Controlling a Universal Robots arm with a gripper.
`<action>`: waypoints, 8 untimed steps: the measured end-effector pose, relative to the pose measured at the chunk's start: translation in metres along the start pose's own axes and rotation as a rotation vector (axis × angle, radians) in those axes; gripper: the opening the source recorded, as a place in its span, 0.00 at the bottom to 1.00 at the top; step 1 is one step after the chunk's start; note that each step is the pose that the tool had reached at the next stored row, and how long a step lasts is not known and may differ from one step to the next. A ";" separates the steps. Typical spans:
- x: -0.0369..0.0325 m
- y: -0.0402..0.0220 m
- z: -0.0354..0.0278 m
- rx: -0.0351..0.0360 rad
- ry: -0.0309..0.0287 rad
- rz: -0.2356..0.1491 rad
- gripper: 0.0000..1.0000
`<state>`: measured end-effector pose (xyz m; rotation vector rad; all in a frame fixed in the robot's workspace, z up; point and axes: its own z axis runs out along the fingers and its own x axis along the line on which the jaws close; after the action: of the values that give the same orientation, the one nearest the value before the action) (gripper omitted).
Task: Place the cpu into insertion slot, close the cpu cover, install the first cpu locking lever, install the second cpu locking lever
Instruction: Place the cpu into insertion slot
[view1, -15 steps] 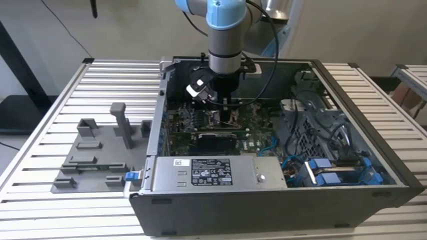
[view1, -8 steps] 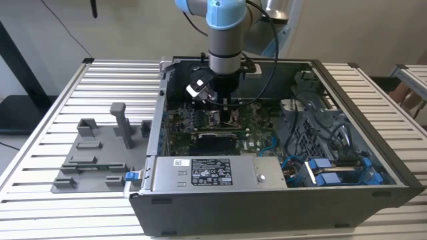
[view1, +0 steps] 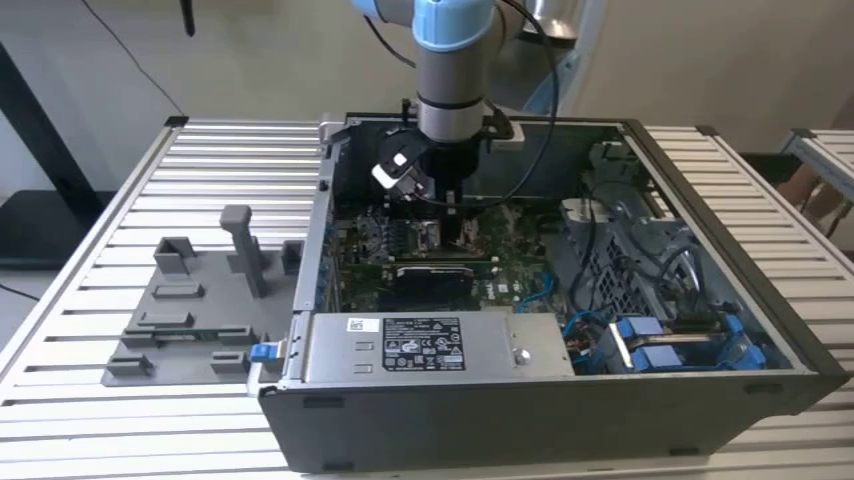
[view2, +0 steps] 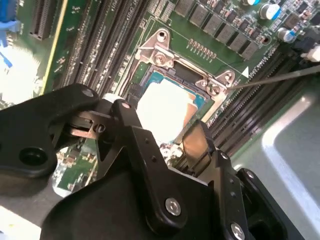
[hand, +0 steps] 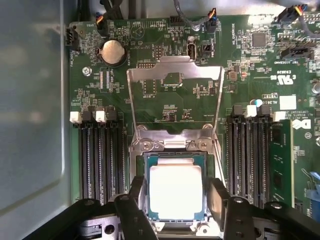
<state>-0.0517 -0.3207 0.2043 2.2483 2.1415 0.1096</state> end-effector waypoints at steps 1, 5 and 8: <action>0.0001 0.0002 -0.0026 0.0000 0.0000 0.000 0.62; 0.0004 0.0010 -0.0137 0.0000 0.0000 0.000 0.62; 0.0006 0.0016 -0.0210 0.0000 0.0000 0.000 0.62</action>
<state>-0.0517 -0.3207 0.2254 2.2483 2.1415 0.1096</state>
